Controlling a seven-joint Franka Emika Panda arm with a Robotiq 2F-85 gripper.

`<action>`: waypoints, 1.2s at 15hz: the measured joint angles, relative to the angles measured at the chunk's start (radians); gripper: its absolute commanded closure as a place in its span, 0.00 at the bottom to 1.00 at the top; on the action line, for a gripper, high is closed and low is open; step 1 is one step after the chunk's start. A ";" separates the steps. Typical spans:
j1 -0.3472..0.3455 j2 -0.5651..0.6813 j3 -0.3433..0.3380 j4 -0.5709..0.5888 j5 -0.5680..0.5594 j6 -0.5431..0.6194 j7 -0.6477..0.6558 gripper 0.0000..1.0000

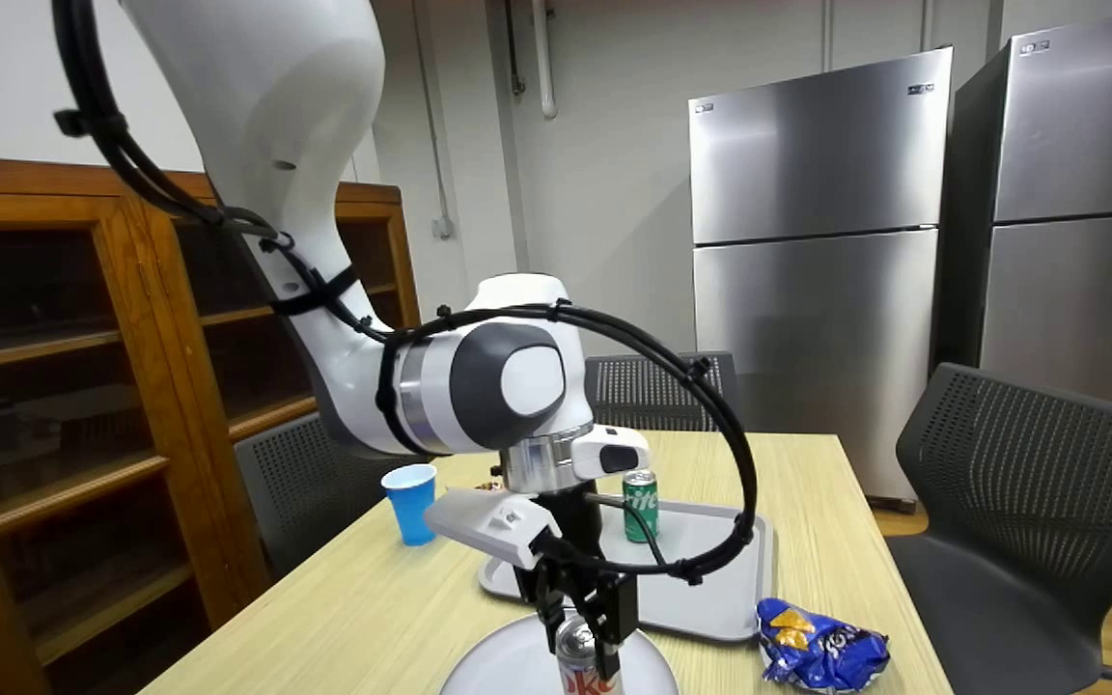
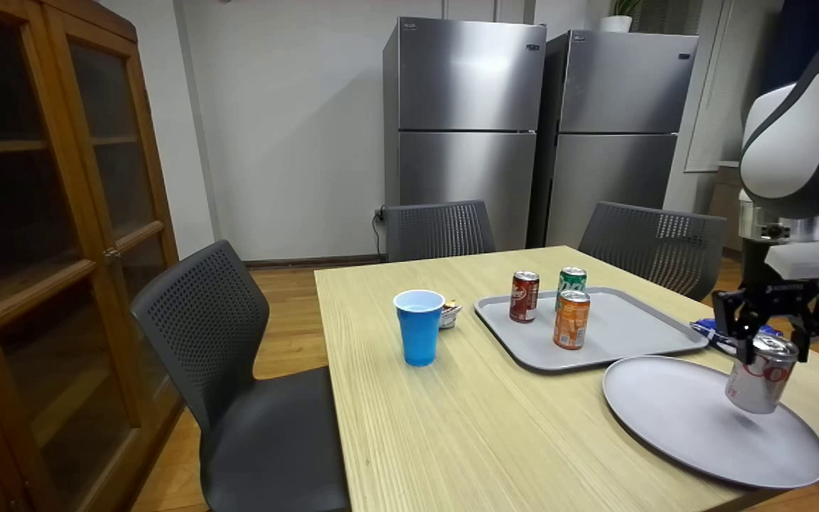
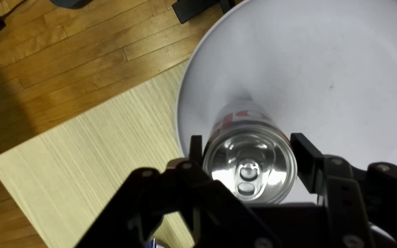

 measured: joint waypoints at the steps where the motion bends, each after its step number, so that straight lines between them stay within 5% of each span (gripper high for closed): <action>1: 0.000 -0.011 0.001 0.005 -0.006 0.000 0.000 0.60; 9: -0.003 -0.011 0.036 0.121 0.021 0.000 -0.028 0.60; 18: -0.021 0.200 0.108 0.382 0.201 -0.017 -0.122 0.60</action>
